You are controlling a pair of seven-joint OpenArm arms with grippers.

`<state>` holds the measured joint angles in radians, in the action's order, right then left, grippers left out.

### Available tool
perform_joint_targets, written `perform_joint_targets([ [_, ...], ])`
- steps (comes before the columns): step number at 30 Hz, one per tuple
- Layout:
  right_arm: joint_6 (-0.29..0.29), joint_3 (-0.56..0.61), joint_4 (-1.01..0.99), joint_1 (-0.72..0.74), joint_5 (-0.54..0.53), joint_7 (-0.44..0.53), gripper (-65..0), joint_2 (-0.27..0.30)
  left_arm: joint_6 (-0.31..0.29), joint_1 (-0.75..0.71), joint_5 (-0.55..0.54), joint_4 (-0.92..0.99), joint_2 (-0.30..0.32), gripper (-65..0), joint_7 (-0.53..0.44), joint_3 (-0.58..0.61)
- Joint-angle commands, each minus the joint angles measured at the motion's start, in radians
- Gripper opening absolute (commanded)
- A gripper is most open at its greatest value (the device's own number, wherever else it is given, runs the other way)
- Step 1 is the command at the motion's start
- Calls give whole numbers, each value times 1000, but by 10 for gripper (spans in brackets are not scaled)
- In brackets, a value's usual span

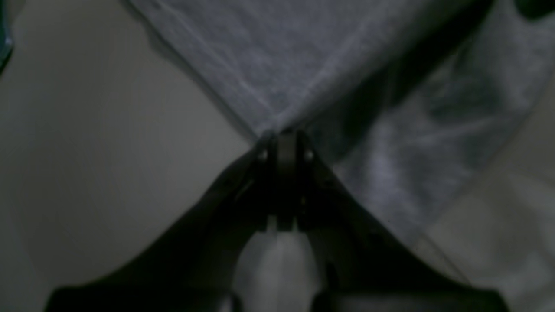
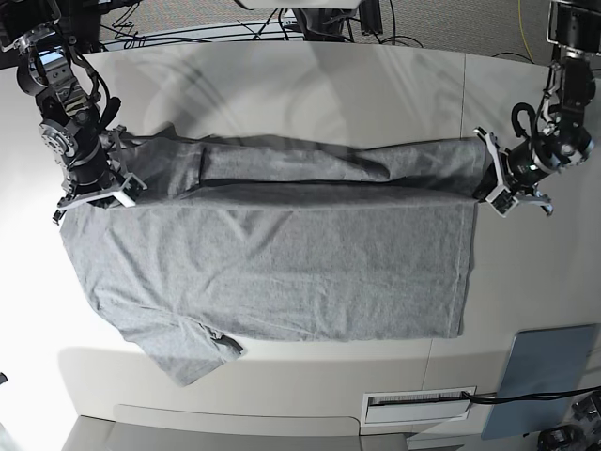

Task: Fold the T-shirt properly
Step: 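Fold the lifted edge over toward the shirt's middle with both grippers, then lower the fold onto the shirt and open both grippers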

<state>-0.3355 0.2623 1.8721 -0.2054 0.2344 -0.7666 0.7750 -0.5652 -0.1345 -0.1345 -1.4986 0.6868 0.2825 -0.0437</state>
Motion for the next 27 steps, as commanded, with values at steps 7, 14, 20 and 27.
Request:
perform_joint_targets([
  [7, 18, -13, 12, 12, 13, 32, -650, 17, 50, 27, 1, -6, 23, -650, -11, -4],
  [14, 17, -13, -6, 12, -8, 73, -650, 17, 48, 26, 0, -6, 23, -650, -11, -4],
  [20, 17, -13, -36, 25, -18, 87, -560, 17, 48, 26, 0, -6, 23, -569, -10, -4],
  [27, 19, -13, -35, 65, -64, 76, -428, 17, 49, 26, 0, -6, 24, -399, 17, -5],
])
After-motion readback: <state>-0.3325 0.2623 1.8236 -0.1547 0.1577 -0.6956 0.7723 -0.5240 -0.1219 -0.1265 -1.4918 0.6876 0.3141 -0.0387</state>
